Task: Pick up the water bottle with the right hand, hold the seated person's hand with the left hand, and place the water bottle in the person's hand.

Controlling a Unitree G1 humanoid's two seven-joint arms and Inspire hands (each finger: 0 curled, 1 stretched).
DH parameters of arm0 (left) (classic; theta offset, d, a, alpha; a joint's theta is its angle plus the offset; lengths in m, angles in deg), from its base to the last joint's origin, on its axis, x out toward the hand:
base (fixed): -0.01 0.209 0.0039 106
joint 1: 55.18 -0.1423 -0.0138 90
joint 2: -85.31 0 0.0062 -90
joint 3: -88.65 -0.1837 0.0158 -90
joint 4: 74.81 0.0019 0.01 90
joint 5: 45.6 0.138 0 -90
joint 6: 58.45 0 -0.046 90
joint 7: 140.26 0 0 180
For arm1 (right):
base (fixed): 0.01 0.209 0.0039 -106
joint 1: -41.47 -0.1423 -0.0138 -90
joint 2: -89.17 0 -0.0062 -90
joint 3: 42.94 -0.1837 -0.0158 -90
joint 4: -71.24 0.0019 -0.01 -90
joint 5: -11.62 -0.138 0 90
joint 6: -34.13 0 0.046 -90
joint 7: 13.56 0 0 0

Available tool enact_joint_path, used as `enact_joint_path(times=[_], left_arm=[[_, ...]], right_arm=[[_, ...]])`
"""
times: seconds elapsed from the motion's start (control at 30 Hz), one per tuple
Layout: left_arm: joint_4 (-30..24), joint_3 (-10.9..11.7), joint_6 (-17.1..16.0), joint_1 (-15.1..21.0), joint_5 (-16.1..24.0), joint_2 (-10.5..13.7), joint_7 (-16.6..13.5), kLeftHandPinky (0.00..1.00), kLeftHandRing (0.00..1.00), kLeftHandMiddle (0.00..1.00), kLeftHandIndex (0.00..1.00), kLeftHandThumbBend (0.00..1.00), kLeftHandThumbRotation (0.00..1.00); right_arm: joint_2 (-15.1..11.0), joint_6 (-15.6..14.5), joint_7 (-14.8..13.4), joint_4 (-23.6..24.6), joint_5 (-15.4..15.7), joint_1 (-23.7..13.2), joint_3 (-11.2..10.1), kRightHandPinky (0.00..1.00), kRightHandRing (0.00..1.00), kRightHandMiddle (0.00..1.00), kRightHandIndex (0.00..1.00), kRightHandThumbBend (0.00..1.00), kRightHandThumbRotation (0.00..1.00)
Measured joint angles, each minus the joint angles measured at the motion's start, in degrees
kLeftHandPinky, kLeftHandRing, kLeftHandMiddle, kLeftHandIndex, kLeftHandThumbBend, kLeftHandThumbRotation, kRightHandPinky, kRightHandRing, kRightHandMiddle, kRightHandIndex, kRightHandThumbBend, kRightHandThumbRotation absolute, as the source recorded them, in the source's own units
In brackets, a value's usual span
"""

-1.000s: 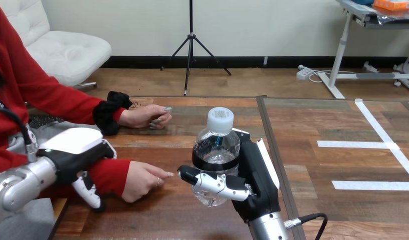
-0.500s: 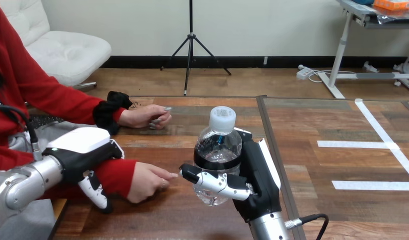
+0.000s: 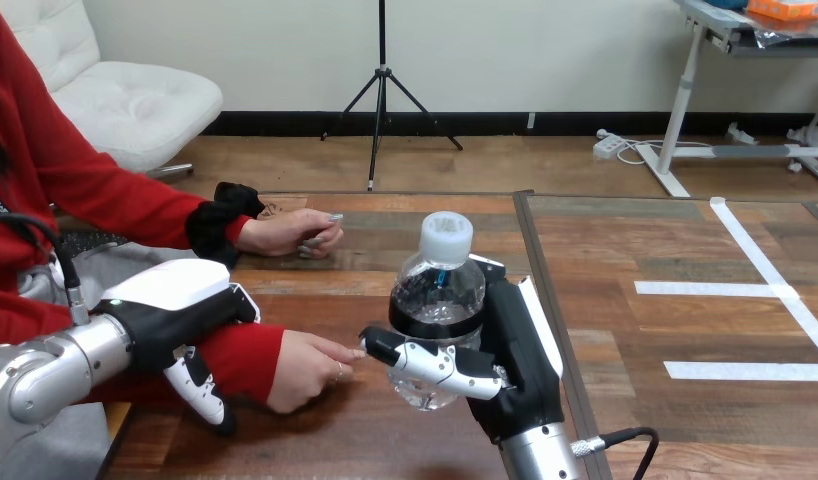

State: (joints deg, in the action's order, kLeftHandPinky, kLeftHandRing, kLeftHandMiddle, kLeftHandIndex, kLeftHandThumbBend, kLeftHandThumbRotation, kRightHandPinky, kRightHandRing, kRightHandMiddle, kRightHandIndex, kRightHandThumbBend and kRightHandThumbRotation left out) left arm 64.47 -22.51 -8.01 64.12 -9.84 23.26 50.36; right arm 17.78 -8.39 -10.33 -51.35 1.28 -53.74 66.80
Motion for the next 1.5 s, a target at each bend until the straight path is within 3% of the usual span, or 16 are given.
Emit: enact_joint_path(times=[0.67, 1.5], left_arm=[[-7.01, 2.14, 1.77, -3.95, -3.79, 0.53, 5.52, 0.23, 0.28, 0.35, 0.35, 0.9, 0.0], [-12.79, 4.44, 2.78, -4.15, -6.27, 0.62, 8.81, 0.21, 0.26, 0.33, 0.33, 0.87, 0.0]], right_arm=[[0.01, -0.11, -1.49, -1.13, 0.04, -1.33, -0.48, 0.17, 0.21, 0.25, 0.26, 0.72, 0.0], [0.62, -0.09, -2.63, -6.42, 0.04, -5.24, -0.79, 0.16, 0.2, 0.25, 0.26, 0.72, 0.0]])
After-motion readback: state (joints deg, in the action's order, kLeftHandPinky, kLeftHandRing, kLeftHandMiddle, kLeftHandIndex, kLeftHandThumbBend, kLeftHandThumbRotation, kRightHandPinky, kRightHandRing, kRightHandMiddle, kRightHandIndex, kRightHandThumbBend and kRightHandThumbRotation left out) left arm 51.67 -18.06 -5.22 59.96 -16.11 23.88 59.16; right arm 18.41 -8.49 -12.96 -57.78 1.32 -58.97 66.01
